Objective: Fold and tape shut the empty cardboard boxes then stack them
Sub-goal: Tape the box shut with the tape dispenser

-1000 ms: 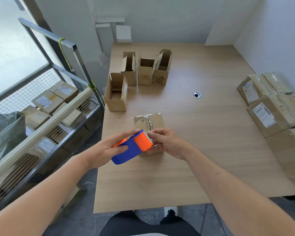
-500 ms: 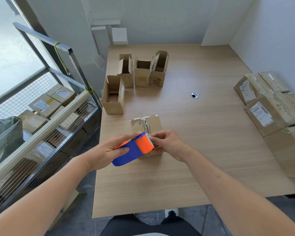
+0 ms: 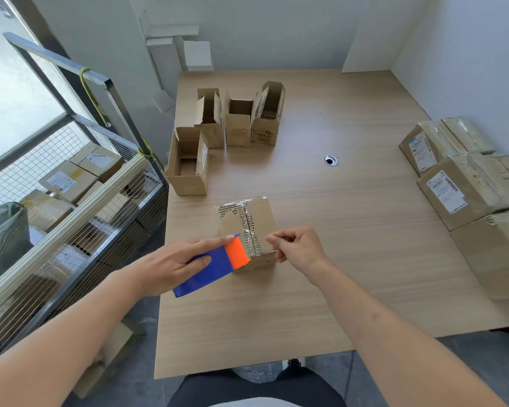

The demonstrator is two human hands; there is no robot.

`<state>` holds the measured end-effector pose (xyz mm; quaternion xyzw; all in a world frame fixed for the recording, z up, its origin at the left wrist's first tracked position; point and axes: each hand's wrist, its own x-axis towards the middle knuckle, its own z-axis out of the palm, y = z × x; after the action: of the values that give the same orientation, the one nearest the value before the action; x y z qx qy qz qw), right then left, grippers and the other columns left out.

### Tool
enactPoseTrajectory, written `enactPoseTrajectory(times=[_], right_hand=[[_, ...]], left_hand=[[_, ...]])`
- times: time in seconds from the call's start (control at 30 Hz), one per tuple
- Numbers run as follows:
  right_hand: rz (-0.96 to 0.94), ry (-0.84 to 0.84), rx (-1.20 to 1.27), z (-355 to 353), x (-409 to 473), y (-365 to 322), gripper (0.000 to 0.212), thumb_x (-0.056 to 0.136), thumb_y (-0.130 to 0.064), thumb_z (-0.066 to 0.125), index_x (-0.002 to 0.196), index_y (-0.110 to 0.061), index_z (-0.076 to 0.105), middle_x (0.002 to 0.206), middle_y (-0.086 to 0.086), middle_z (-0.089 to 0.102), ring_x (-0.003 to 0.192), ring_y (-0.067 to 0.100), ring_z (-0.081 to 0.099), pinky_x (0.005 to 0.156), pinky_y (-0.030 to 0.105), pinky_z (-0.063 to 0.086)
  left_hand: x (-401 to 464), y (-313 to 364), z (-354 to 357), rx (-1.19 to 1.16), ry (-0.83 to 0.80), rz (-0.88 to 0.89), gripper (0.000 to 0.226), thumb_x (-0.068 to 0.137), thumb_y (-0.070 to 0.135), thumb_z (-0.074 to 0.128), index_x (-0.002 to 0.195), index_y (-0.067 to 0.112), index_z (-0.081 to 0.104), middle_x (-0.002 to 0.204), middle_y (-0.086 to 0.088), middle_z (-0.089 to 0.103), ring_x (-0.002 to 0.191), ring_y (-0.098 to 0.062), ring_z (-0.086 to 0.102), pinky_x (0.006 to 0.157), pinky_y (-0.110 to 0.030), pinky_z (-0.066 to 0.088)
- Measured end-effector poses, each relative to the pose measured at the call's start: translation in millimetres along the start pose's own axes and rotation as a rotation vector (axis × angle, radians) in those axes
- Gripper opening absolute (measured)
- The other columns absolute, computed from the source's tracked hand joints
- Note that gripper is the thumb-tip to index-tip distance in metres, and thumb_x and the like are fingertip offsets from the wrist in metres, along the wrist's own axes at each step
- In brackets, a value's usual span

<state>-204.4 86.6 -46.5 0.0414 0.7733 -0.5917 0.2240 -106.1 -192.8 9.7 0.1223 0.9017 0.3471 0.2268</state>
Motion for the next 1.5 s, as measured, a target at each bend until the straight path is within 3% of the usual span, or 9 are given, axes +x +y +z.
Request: enactPoseTrajectory(times=[0.23, 0.53, 0.8, 0.9, 1.0, 1.1, 1.23, 1.37, 1.5], right_hand=[[0.055, 0.141, -0.031, -25, 4, 28, 0.01, 0.089, -0.01, 0.078, 0.08, -0.015, 0.079, 0.059, -0.005, 0.065, 0.051, 0.012, 0.055, 0.054, 0.025, 0.054], [0.08, 0.17, -0.019, -21, 10, 55, 0.011, 0.088, -0.012, 0.079, 0.085, -0.023, 0.082, 0.067, -0.005, 0.072, 0.053, 0.01, 0.055, 0.057, 0.022, 0.053], [0.137, 0.06, -0.02, -25, 27, 64, 0.008, 0.089, -0.015, 0.079, 0.093, -0.021, 0.082, 0.076, 0.001, 0.076, 0.063, 0.013, 0.06, 0.063, 0.028, 0.058], [0.171, -0.009, -0.093, -32, 33, 68, 0.019, 0.088, -0.027, 0.08, 0.107, -0.022, 0.078, 0.08, -0.003, 0.078, 0.073, 0.012, 0.062, 0.068, 0.033, 0.06], [0.149, -0.084, -0.195, -41, 41, 68, 0.039, 0.084, -0.047, 0.081, 0.119, -0.036, 0.066, 0.082, -0.005, 0.078, 0.073, 0.003, 0.065, 0.067, 0.033, 0.059], [0.059, -0.072, -0.533, -46, 48, 71, 0.042, 0.077, -0.072, 0.072, 0.107, -0.046, 0.063, 0.092, -0.008, 0.068, 0.078, 0.01, 0.063, 0.073, 0.027, 0.05], [-0.265, -0.011, -0.504, -43, 49, 70, 0.024, 0.08, -0.039, 0.085, 0.082, -0.03, 0.062, 0.082, -0.005, 0.057, 0.073, 0.01, 0.054, 0.067, 0.026, 0.044], [-0.625, -0.119, -0.524, -40, 48, 66, 0.017, 0.084, -0.013, 0.079, 0.09, -0.024, 0.068, 0.079, -0.01, 0.057, 0.072, 0.011, 0.056, 0.064, 0.028, 0.049], [-0.61, -0.2, -0.59, -31, 51, 66, 0.026, 0.075, -0.006, 0.081, 0.089, -0.025, 0.069, 0.089, -0.009, 0.052, 0.073, 0.011, 0.055, 0.07, 0.034, 0.053]], left_hand=[[-14, -27, -3, -0.017, -0.064, -0.048, 0.054, 0.109, 0.033, 0.042, 0.151, 0.063, 0.025, 0.151, 0.034, 0.039, 0.129, 0.003, 0.047, 0.101, -0.028, 0.041], [2, -46, 14, 0.031, -0.091, -0.14, 0.054, 0.109, 0.038, 0.04, 0.148, 0.07, 0.02, 0.141, 0.015, 0.053, 0.119, -0.009, 0.053, 0.102, -0.037, 0.043], [21, -51, 6, 0.108, -0.146, -0.146, 0.05, 0.107, 0.047, 0.034, 0.146, 0.073, 0.016, 0.15, 0.013, 0.048, 0.131, -0.015, 0.049, 0.109, -0.044, 0.04], [26, -46, 2, 0.134, -0.172, -0.159, 0.052, 0.109, 0.043, 0.036, 0.143, 0.077, 0.015, 0.152, 0.019, 0.045, 0.128, -0.015, 0.051, 0.107, -0.044, 0.041], [28, -41, -1, 0.156, -0.164, -0.159, 0.054, 0.109, 0.041, 0.037, 0.142, 0.078, 0.015, 0.153, 0.026, 0.041, 0.127, -0.012, 0.052, 0.106, -0.043, 0.043], [29, -39, -1, 0.152, -0.167, -0.182, 0.054, 0.109, 0.041, 0.037, 0.141, 0.078, 0.014, 0.153, 0.027, 0.039, 0.127, -0.009, 0.05, 0.107, -0.042, 0.042], [29, -38, 1, 0.147, -0.155, -0.2, 0.054, 0.109, 0.042, 0.037, 0.141, 0.079, 0.015, 0.153, 0.022, 0.043, 0.126, -0.011, 0.052, 0.107, -0.043, 0.042], [28, -35, 3, 0.145, -0.141, -0.205, 0.054, 0.109, 0.041, 0.038, 0.142, 0.078, 0.015, 0.153, 0.022, 0.042, 0.128, -0.007, 0.049, 0.108, -0.039, 0.04], [28, -34, 5, 0.145, -0.135, -0.219, 0.053, 0.109, 0.042, 0.037, 0.142, 0.077, 0.014, 0.148, 0.015, 0.048, 0.122, -0.012, 0.052, 0.105, -0.043, 0.042]])
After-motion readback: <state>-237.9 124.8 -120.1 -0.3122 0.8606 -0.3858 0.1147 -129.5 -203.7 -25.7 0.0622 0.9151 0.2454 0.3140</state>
